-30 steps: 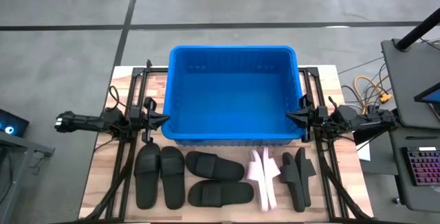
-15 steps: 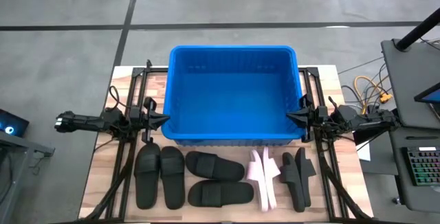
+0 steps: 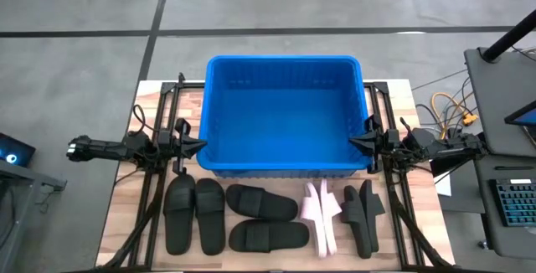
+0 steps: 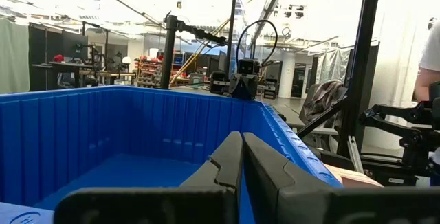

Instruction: Pick and place slides into bin

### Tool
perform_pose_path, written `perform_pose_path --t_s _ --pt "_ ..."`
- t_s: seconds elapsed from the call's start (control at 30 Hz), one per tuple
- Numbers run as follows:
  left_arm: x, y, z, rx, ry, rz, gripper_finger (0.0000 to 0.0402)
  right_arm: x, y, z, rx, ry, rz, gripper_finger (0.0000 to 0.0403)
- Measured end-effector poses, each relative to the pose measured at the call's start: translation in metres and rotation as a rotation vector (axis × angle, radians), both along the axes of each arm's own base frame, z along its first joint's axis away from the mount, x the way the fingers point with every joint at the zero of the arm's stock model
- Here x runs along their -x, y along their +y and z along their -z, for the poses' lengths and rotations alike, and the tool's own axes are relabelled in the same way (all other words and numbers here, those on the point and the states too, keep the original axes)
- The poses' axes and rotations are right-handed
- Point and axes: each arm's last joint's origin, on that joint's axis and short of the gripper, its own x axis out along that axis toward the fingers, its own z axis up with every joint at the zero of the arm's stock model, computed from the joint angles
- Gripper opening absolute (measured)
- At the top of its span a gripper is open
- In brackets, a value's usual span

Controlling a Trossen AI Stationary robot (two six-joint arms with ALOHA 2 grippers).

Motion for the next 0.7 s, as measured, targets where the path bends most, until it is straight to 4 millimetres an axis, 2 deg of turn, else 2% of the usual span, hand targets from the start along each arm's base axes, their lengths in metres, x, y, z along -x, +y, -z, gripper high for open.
perform_pose_path --t_s 0.23,0.57,0.7 --pt "0.0 0.0 0.0 0.0 0.0 0.0 0.0 0.0001 0.0 -0.0002 0.009 -0.001 0.003 0.0009" --pt "0.0 0.0 -0.0001 0.0 0.0 0.0 0.0 0.0012 -0.0007 -0.0037 -0.121 -0.05 -0.015 0.0009" --pt "0.0 0.0 0.0 0.0 0.0 0.0 0.0 0.0033 -0.001 -0.0093 -0.24 -0.122 -0.056 0.0009"
